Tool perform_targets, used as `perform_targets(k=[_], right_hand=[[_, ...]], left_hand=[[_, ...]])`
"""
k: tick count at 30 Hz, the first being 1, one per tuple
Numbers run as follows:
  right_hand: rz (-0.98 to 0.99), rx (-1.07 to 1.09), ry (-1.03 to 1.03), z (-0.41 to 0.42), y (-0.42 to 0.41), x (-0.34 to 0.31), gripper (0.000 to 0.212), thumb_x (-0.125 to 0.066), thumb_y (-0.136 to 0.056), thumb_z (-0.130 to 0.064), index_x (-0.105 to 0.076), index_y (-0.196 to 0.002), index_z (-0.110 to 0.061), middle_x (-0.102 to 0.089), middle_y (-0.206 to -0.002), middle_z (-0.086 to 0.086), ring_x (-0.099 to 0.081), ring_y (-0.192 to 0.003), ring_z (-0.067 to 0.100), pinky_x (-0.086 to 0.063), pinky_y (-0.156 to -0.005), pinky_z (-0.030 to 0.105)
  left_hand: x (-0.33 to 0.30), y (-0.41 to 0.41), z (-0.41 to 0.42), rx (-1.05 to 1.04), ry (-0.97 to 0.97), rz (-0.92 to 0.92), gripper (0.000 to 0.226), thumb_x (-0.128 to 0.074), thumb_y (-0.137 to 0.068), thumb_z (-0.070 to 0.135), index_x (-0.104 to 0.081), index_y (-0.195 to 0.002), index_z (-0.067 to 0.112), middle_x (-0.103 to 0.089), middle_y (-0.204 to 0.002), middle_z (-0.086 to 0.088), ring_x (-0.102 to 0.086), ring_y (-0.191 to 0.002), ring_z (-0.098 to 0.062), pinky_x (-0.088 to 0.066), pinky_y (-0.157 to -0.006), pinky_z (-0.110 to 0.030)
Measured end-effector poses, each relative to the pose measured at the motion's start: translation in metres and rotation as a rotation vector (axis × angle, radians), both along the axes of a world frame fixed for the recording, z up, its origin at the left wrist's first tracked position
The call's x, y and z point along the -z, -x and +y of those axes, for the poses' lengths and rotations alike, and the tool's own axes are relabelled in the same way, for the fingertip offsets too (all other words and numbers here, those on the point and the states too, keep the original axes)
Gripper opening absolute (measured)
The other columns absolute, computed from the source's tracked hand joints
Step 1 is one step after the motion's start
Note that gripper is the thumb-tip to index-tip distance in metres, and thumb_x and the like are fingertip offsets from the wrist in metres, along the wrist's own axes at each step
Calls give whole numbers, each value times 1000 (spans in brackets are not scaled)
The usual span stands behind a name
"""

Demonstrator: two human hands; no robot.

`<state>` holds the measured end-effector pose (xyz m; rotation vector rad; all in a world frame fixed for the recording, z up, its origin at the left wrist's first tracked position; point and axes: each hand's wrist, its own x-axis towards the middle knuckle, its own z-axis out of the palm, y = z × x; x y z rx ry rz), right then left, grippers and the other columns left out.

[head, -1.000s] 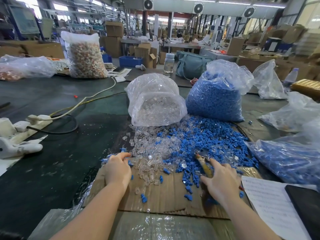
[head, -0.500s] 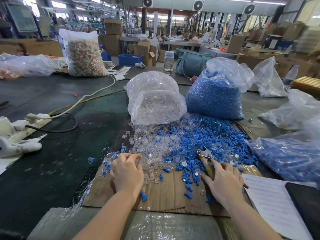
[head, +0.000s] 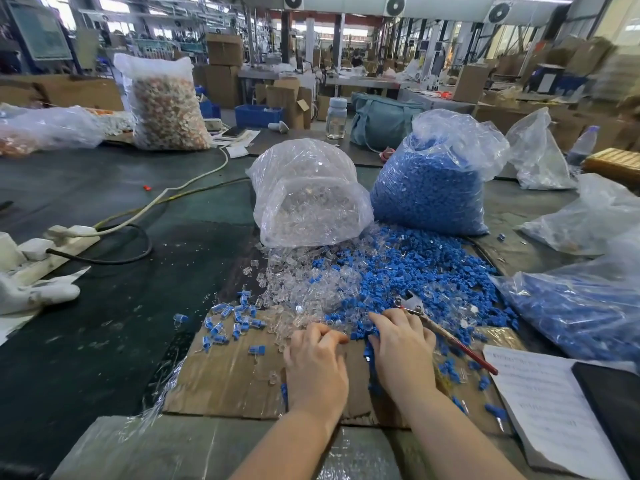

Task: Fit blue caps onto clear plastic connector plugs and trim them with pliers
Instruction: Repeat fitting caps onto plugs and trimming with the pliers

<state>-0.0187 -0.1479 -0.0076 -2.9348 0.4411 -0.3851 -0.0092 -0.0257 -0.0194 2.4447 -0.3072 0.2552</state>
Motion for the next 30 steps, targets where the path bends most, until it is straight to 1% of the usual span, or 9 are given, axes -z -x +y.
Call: perform_targets(k=[3, 6, 9, 11, 15, 18, 22, 26, 30], right_hand=[[35, -26, 23, 1, -5, 3, 47, -39, -98, -23, -31, -142, -38, -36, -142, -14, -33, -124, 18, -27, -101, 40], [42, -20, 43, 0, -9, 2, 45, -40, -98, -19, -36, -139, -38, -44, -136, -15, -35, -120, 18, -24, -99, 40], [24, -7, 42, -1, -10, -1, 26, -44, -97, -21, -54, -117, -35, -57, -115, -15, -41, -112, 16, -20, -90, 36], [23, -1, 25, 0, -9, -3, 15, -48, -96, -26, -57, -105, -32, -60, -106, -14, -42, -109, 16, -18, -87, 35], [-20, 6, -30, 1, -4, -5, 14, -45, -96, -29, -58, -93, -31, -63, -94, -14, -45, -97, 13, -20, -85, 35], [-23, 0, -28, 3, 0, -3, 16, -43, -97, -31, -58, -98, -32, -61, -99, -13, -45, -100, 14, -23, -87, 36], [-36, -34, -31, 7, 2, -2, 26, -43, -97, -27, -55, -118, -37, -55, -114, -14, -42, -111, 14, -24, -88, 35], [-22, -49, -39, 6, 4, 0, 29, -44, -96, -24, -55, -121, -36, -54, -117, -12, -39, -116, 16, -23, -92, 37], [15, -67, -20, 6, 6, 1, 34, -39, -98, -27, -48, -129, -37, -50, -126, -12, -37, -121, 16, -22, -98, 40]], left_hand=[[5, 4, -1, 4, -24, -5, 25, -49, -94, 28, -58, -116, 35, -46, -115, 17, -32, -114, -8, -21, -102, -25], [10, 7, -1, 22, -11, -23, 25, -50, -94, 27, -60, -116, 32, -48, -115, 14, -34, -112, -9, -21, -98, -22], [13, 8, 0, 33, 9, -31, 25, -50, -93, 26, -61, -116, 30, -48, -115, 14, -34, -111, -10, -20, -98, -22], [13, 7, 0, 30, 16, -35, 26, -50, -94, 26, -59, -117, 31, -48, -115, 14, -33, -112, -10, -20, -98, -22], [12, 8, 1, 22, 43, -44, 30, -49, -94, 27, -54, -123, 32, -49, -117, 15, -34, -113, -9, -20, -98, -22], [12, 9, 1, 31, 17, -39, 33, -46, -95, 30, -49, -128, 33, -47, -120, 16, -33, -115, -9, -19, -99, -22], [12, 9, 2, 35, -25, -32, 34, -43, -96, 35, -47, -129, 35, -44, -120, 18, -29, -114, -7, -16, -97, -20], [12, 9, 2, 39, -52, -30, 33, -42, -95, 39, -50, -127, 35, -44, -118, 18, -29, -112, -8, -17, -97, -22], [13, 9, 2, 33, -70, -28, 31, -41, -95, 40, -50, -125, 36, -42, -118, 19, -27, -112, -5, -15, -95, -20]])
